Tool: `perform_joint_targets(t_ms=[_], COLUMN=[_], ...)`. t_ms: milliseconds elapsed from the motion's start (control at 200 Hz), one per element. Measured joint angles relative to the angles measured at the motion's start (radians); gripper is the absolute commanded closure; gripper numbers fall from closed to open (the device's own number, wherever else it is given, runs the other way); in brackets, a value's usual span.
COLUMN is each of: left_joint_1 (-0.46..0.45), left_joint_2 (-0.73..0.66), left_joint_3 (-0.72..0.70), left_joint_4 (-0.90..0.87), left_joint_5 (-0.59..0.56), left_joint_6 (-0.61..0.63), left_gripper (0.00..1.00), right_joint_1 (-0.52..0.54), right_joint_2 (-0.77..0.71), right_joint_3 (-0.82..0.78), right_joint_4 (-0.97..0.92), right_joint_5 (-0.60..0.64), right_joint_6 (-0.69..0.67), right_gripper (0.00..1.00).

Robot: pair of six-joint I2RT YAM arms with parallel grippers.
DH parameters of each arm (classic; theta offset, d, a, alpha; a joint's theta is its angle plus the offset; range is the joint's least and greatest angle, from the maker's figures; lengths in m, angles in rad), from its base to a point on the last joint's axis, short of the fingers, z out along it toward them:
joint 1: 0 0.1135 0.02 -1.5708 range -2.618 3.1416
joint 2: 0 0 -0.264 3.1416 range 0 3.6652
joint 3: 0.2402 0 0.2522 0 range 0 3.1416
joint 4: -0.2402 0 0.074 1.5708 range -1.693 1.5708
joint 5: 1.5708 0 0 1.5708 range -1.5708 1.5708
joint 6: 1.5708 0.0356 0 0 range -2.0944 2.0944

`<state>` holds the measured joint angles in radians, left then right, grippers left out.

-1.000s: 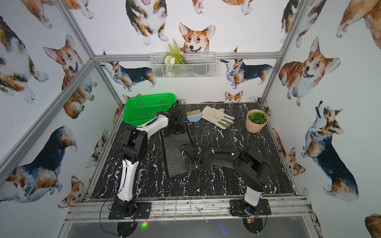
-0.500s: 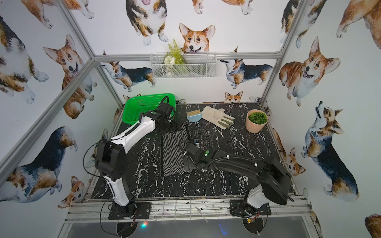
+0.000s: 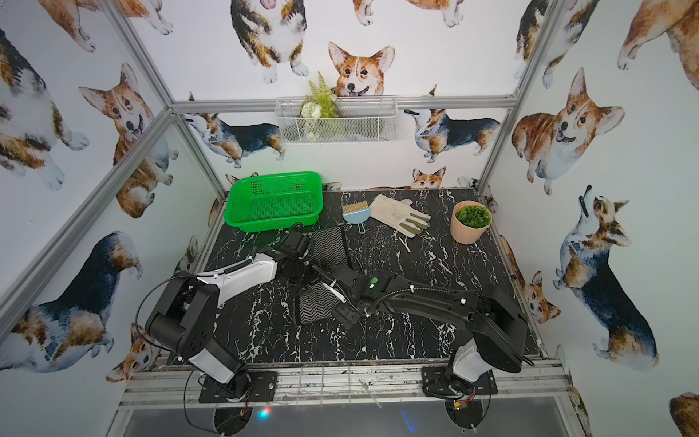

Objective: Roll up the scarf and place it into the basket
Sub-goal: Roll the scarf at the center of the board.

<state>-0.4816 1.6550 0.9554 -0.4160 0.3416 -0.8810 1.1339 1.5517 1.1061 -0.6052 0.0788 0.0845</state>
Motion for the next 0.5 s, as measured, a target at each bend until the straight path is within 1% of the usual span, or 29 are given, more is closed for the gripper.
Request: perform_joint_targets(t_ms=[135, 265, 501], left_joint_1=[0.042, 0.097, 0.208], left_joint_2=[0.020, 0.019, -0.023], left_joint_3=[-0.016, -0.020, -0.014], left_joint_4=[0.025, 0.018, -0.091], left_joint_5=[0.052, 0.109, 0.025], left_joint_6=[0.022, 0.072, 0.192], left_gripper=[0.00, 0.00, 0.00], right_joint_1=[0.031, 0.035, 0.036], right_joint_2=[0.053, 0.113, 0.219], right_joint_3=[0.036, 0.078, 0.160], right_joint_4=[0.002, 0.001, -0.002], right_joint_5=[-0.021, -0.026, -0.026], right_joint_6=[-0.076, -0.140, -0.239], right_gripper=[0.16, 0.16, 0.20])
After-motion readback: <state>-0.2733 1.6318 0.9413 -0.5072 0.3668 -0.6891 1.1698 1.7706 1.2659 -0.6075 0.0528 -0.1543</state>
